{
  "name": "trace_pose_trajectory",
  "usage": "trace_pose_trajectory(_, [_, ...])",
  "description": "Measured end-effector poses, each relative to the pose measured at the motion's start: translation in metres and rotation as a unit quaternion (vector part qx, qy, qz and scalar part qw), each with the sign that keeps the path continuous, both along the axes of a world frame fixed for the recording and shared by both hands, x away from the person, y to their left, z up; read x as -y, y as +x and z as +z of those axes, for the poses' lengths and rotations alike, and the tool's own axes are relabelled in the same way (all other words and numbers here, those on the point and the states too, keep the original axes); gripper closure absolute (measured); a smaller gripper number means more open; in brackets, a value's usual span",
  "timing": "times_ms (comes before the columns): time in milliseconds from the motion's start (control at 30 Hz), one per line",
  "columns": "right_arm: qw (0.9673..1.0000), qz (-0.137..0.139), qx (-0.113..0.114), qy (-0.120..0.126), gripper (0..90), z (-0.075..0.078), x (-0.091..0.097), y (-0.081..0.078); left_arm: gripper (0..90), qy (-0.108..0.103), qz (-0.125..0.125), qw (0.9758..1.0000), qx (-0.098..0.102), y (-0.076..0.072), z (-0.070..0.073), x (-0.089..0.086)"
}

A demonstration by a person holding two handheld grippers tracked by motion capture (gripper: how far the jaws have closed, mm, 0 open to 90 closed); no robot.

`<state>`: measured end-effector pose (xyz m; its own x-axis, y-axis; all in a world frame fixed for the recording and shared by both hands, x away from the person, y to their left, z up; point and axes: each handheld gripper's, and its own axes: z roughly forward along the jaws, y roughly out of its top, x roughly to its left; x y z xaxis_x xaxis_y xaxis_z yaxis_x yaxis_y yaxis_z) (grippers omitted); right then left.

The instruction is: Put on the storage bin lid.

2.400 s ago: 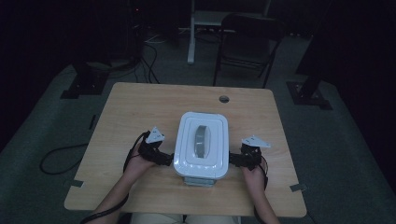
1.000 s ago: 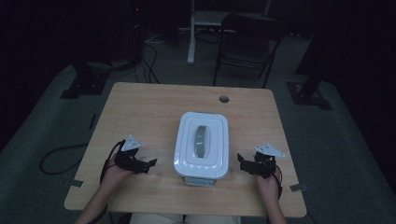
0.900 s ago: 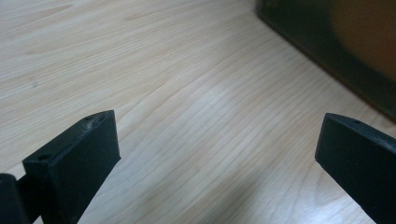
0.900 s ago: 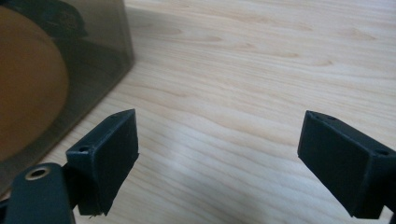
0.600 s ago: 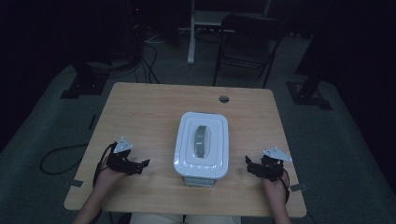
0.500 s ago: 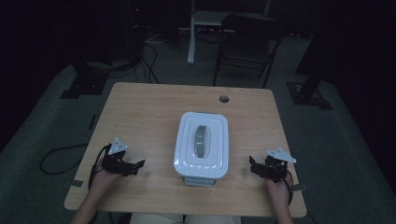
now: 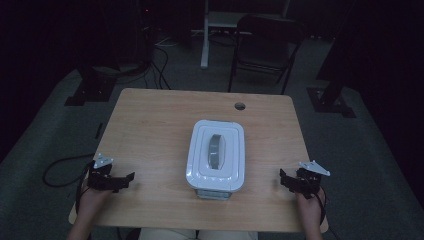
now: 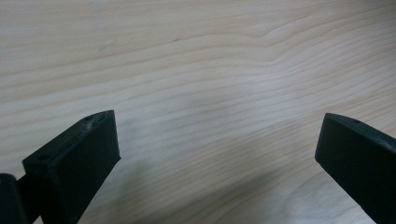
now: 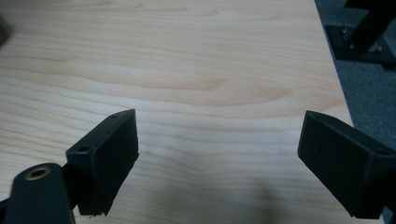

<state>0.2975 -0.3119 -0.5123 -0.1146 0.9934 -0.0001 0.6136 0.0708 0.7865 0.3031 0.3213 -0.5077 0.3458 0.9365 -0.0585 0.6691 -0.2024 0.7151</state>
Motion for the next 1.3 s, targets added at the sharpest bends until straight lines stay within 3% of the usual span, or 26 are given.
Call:
trace_pose_trajectory(133, [1.0000,-0.002,-0.010,0.000,12.0,-0.003,0.005,0.000,0.5,-0.004,0.019,0.9997,-0.012,-0.004,-0.001,-0.008])
trace_pose_trajectory(233, [0.9998,-0.010,-0.019,-0.002,12.1,-0.005,0.007,0.000,0.5,0.007,0.033,0.9993,-0.015,-0.006,-0.002,-0.013])
trace_pose_trajectory(367, [0.9996,-0.014,-0.026,-0.003,12.1,-0.007,0.010,0.001,0.5,0.014,0.040,0.9989,-0.019,-0.008,-0.003,-0.016])
trace_pose_trajectory(500, [0.9986,-0.018,-0.049,-0.002,12.1,-0.014,0.015,0.003,0.5,0.019,0.047,0.9984,-0.026,-0.006,-0.007,-0.020])
trace_pose_trajectory(633, [0.9986,-0.020,-0.050,0.001,12.2,-0.015,0.016,0.003,0.5,0.026,0.050,0.9980,-0.029,-0.005,-0.012,-0.020])
trace_pose_trajectory(800, [0.9985,-0.020,-0.050,0.002,12.0,-0.016,0.016,0.003,0.5,0.039,0.059,0.9974,-0.015,-0.006,-0.016,-0.016])
trace_pose_trajectory(1000, [0.9985,-0.020,-0.050,0.002,12.1,-0.016,0.016,0.003,0.4,0.038,0.079,0.9961,-0.013,-0.003,-0.016,-0.013])
trace_pose_trajectory(1300, [0.9985,-0.021,-0.050,0.002,12.1,-0.016,0.015,0.006,0.4,0.038,0.080,0.9960,-0.013,0.000,-0.016,-0.012])
